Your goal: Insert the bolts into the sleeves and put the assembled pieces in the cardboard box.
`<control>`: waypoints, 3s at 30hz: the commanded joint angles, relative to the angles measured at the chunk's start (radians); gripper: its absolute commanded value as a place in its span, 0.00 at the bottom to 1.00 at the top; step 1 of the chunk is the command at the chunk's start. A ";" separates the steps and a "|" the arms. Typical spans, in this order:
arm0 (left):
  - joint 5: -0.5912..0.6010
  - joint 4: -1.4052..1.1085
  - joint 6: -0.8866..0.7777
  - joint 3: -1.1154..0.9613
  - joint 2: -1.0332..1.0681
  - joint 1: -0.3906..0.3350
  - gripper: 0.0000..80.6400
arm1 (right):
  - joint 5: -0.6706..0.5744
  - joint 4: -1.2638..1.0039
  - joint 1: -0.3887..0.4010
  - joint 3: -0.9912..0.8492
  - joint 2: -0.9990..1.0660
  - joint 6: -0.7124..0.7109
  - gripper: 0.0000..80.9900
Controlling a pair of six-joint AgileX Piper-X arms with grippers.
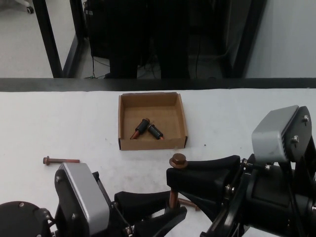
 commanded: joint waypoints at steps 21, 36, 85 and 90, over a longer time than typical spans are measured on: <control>0.022 -0.153 -0.495 -0.006 -0.009 0.000 0.01 | -0.035 0.029 0.048 -0.010 -0.001 -0.073 0.00; 0.018 -0.153 -0.497 -0.006 -0.009 0.000 0.01 | -0.075 0.187 0.048 -0.021 -0.005 0.062 0.69; -0.064 1.209 -0.343 -1.160 0.668 0.414 0.01 | -0.206 0.431 -0.046 -0.026 -0.155 0.159 0.00; -0.076 1.301 -0.328 -1.310 0.807 0.437 0.01 | -0.231 0.547 -0.155 -0.026 -0.103 0.326 0.00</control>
